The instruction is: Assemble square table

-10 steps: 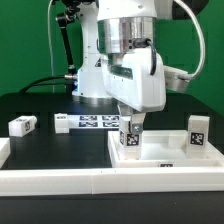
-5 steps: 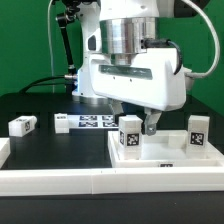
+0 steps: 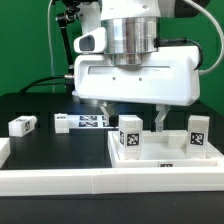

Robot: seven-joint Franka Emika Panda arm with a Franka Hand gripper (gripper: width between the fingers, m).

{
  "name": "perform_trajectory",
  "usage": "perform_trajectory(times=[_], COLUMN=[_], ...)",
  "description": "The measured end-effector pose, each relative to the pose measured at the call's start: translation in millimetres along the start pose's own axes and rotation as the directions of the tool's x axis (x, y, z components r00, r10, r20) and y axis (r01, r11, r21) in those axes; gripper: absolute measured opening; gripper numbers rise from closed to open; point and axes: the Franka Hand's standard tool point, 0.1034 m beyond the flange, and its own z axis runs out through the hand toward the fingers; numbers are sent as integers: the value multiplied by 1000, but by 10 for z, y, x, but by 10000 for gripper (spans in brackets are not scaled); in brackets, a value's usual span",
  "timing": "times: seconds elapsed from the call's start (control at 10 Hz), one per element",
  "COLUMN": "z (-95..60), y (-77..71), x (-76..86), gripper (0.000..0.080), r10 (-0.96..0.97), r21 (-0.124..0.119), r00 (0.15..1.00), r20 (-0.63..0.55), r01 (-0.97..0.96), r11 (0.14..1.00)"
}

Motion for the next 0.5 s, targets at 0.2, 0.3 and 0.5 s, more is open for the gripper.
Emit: perform_trajectory(times=[0.2, 0.3, 0.5], z=[0, 0, -2], y=[-2, 1, 13], x=[-1, 0, 5], gripper=[649, 649, 649], r10=[-202, -286, -444], r21=[-6, -13, -26], r00=[979, 958, 896], r20=[-1, -1, 3], r01=[202, 286, 444], r11=[979, 958, 896])
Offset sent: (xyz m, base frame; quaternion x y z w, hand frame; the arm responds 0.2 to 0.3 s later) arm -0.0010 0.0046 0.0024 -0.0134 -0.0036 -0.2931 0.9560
